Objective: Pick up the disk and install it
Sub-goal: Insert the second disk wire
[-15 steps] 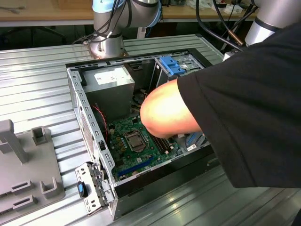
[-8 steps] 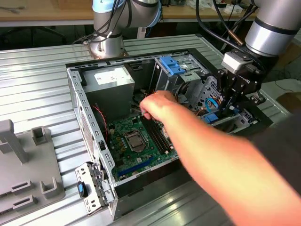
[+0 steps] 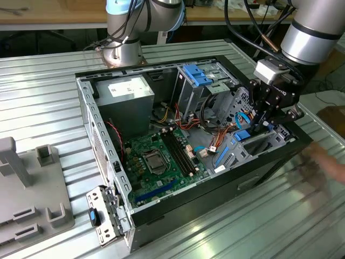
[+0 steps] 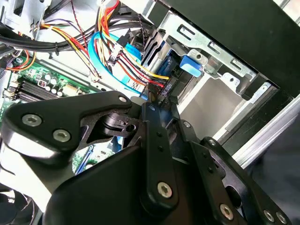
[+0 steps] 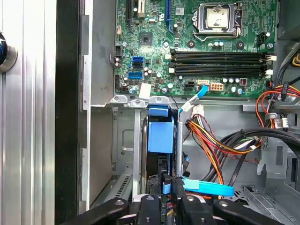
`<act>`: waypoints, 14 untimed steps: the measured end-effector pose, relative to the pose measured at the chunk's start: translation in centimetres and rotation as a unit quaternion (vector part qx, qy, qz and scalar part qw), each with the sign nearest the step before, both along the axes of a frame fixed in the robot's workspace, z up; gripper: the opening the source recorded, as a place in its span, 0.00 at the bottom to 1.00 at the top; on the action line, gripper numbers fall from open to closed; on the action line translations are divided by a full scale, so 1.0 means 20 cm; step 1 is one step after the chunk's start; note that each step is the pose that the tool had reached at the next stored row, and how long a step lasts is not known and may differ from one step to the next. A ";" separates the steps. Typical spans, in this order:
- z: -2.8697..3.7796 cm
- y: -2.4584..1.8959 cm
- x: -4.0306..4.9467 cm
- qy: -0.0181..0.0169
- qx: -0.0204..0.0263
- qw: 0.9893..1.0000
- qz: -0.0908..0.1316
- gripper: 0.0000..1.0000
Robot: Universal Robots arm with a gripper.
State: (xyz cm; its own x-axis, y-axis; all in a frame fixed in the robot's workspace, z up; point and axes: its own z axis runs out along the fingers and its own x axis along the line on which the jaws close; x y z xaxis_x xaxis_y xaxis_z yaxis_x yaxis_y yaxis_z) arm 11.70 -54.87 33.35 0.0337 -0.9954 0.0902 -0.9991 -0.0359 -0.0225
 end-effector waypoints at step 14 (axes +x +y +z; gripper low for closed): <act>0.000 0.000 0.000 0.000 0.000 1.000 0.000 0.23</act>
State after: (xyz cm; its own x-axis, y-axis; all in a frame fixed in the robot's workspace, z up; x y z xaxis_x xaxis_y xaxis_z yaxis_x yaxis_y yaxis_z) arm 11.70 -54.87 33.35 0.0338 -0.9954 0.0901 -0.9991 -0.0359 -0.0225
